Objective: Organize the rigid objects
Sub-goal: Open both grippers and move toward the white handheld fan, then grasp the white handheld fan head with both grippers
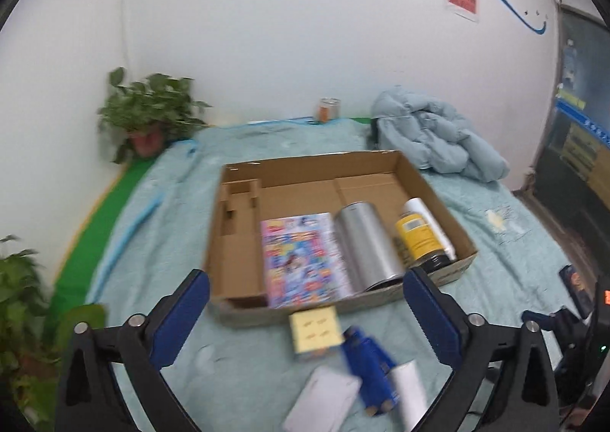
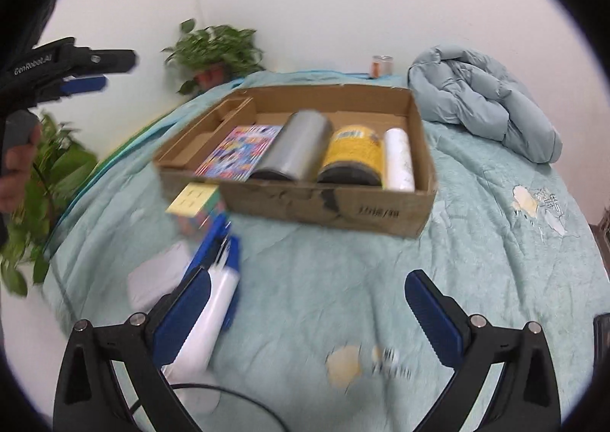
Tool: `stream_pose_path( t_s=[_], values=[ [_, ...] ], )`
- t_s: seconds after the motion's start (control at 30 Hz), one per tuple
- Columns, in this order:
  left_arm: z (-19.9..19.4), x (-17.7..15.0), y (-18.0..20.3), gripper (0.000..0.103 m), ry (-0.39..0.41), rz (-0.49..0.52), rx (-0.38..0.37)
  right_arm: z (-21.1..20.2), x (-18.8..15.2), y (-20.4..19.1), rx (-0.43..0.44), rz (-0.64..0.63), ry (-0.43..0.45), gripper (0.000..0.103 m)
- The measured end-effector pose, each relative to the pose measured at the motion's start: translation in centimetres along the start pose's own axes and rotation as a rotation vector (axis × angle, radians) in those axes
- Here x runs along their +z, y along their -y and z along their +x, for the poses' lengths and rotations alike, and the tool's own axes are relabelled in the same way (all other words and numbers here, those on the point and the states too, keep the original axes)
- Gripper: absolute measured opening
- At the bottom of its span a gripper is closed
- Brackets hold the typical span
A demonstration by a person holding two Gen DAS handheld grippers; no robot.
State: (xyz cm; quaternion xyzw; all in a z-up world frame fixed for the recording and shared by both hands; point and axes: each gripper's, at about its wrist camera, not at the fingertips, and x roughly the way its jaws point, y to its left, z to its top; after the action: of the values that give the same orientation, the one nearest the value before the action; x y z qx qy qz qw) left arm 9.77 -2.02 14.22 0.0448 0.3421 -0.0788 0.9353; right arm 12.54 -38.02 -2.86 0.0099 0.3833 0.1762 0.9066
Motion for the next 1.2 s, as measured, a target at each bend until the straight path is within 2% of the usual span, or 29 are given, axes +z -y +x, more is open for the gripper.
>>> stream_pose_path(
  t_s=[0.07, 0.13, 0.27, 0.3, 0.4, 0.43, 0.47, 0.53, 0.63, 0.67, 0.73, 0.77, 0.83, 0.87, 0.97, 1.07, 1.2],
  values=[
    [-1.7, -2.5, -0.7, 0.102, -0.002, -0.001, 0.019, -1.0, -1.2, -0.7, 0.014, -0.010, -0.014, 0.102],
    [-2.5, -5.7, -0.8, 0.102, -0.029, -0.034, -0.023, -1.9, -2.7, -1.6, 0.035, -0.013, -0.023, 0.102],
    [0.0, -13.5, 0.3, 0.102, -0.173, -0.171, -0.240, -3.1, -5.9, -3.8, 0.103, -0.035, -0.023, 0.102],
    [0.9, -15.1, 0.8, 0.102, -0.214, -0.199, -0.273, -3.0, -7.0, -4.7, 0.112, -0.051, -0.034, 0.102],
    [3.4, -19.3, 2.8, 0.094, -0.333, -0.232, -0.356, -2.3, -8.7, -6.6, 0.118, -0.093, -0.055, 0.102],
    [3.9, -20.1, 3.5, 0.088, -0.358, -0.226, -0.389, -2.0, -9.2, -7.1, 0.104, -0.102, -0.061, 0.102],
    [4.4, -20.5, 4.2, 0.081, -0.369, -0.222, -0.414, -1.6, -9.5, -7.5, 0.091, -0.107, -0.068, 0.101],
    [5.0, -21.3, 4.7, 0.077, -0.375, -0.223, -0.450, -0.9, -9.9, -8.0, 0.101, -0.098, -0.075, 0.101],
    [5.8, -21.9, 5.0, 0.064, -0.390, -0.242, -0.506, -0.1, -9.9, -8.4, 0.111, -0.081, -0.069, 0.097],
    [6.0, -22.0, 5.2, 0.059, -0.399, -0.254, -0.545, 0.2, -9.7, -8.5, 0.112, -0.083, -0.068, 0.094],
    [6.3, -22.2, 5.6, 0.049, -0.415, -0.263, -0.616, 0.6, -9.5, -8.7, 0.105, -0.082, -0.069, 0.078],
    [6.5, -22.2, 5.9, 0.047, -0.426, -0.265, -0.645, 0.9, -9.4, -8.7, 0.113, -0.080, -0.074, 0.074],
    [6.7, -22.1, 6.4, 0.043, -0.423, -0.254, -0.665, 1.3, -9.1, -8.9, 0.116, -0.084, -0.078, 0.065],
    [6.9, -22.1, 6.8, 0.041, -0.426, -0.249, -0.674, 1.4, -9.0, -9.0, 0.109, -0.095, -0.077, 0.055],
    [7.4, -21.7, 7.4, 0.041, -0.432, -0.237, -0.678, 1.8, -8.9, -8.3, 0.110, -0.066, -0.085, 0.055],
    [7.8, -21.1, 8.0, 0.041, -0.432, -0.226, -0.704, 1.6, -8.9, -6.2, 0.180, 0.044, -0.081, 0.055],
    [8.7, -20.3, 7.8, 0.042, -0.445, -0.256, -0.767, 1.6, -9.3, -2.4, 0.324, 0.198, -0.077, 0.055]
  ],
)
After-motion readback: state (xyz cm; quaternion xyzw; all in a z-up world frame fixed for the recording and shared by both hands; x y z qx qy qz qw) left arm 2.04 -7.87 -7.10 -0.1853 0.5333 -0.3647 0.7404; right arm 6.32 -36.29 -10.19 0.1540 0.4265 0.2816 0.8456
